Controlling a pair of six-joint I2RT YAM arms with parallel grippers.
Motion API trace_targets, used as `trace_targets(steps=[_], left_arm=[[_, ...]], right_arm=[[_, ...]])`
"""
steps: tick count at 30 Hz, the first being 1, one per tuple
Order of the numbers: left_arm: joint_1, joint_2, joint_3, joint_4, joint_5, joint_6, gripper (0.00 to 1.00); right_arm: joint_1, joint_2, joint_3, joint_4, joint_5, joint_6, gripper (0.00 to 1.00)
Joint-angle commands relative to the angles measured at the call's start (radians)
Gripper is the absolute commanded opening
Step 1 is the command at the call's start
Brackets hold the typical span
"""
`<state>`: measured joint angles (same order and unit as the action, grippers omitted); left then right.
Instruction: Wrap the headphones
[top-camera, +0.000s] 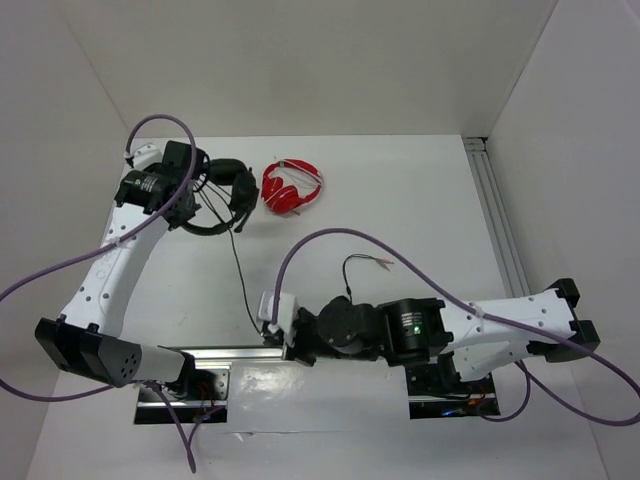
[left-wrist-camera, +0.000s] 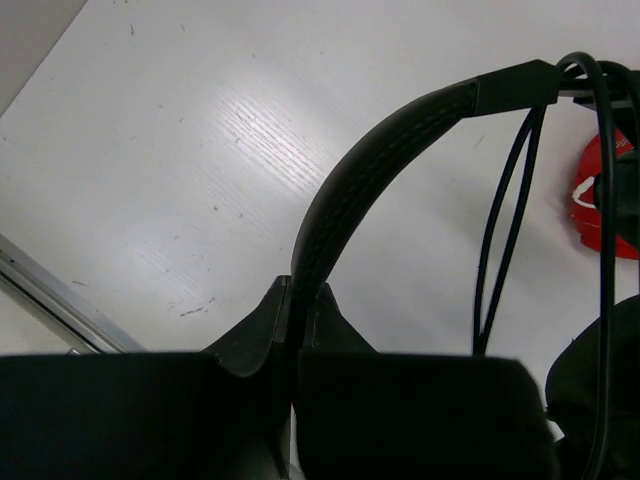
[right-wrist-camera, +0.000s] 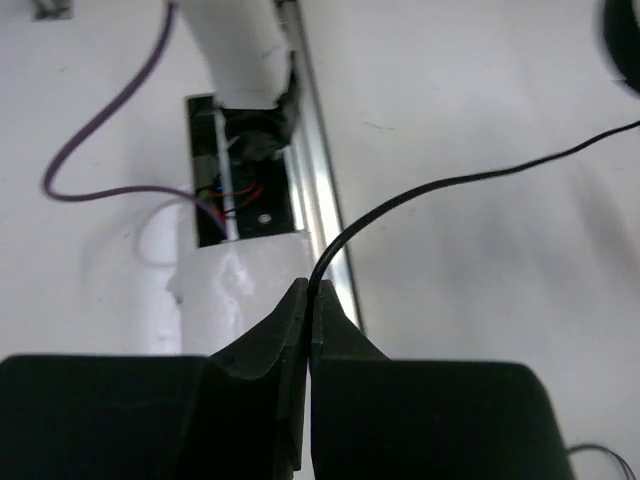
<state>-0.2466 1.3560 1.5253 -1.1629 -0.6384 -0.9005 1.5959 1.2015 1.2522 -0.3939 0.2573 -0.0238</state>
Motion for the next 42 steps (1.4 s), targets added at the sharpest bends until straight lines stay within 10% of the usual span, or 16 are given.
trace_targets(steps=[1,9,17,22,30,38,42], left_arm=[[0.013,0.02,0.075,-0.021,-0.023,-0.128,0.0],[-0.011,-0.01,-0.063,-0.012,-0.069,-0.117,0.0],[-0.04,-0.223,-0.261,0.23,0.194,0.216,0.0],[-0.184,-0.278,-0.327,0.233,0.327,0.396,0.0],[-0.46,-0.222,-0.327,0.098,0.122,0.318,0.0],[-0.384,-0.152,-0.099,0.011,0.037,0.153,0.0],[-0.208,-0.19,0.019,0.104,0.319,0.227,0.0]], right_arm=[[0.079,0.047,0.047,0.136,-0.058,0.004,0.0],[0.108,0.09,0.202,0.11,0.031,-0.074,0.0],[-0.009,0.035,0.165,0.099,0.518,-0.171,0.0],[-0.148,0.044,0.147,0.168,0.642,-0.258,0.0],[-0.318,0.086,0.274,0.21,0.593,-0.269,0.0],[-0.13,0.044,0.257,0.164,0.62,-0.191,0.0],[-0.086,-0.034,0.073,0.208,0.715,-0.162,0.0]])
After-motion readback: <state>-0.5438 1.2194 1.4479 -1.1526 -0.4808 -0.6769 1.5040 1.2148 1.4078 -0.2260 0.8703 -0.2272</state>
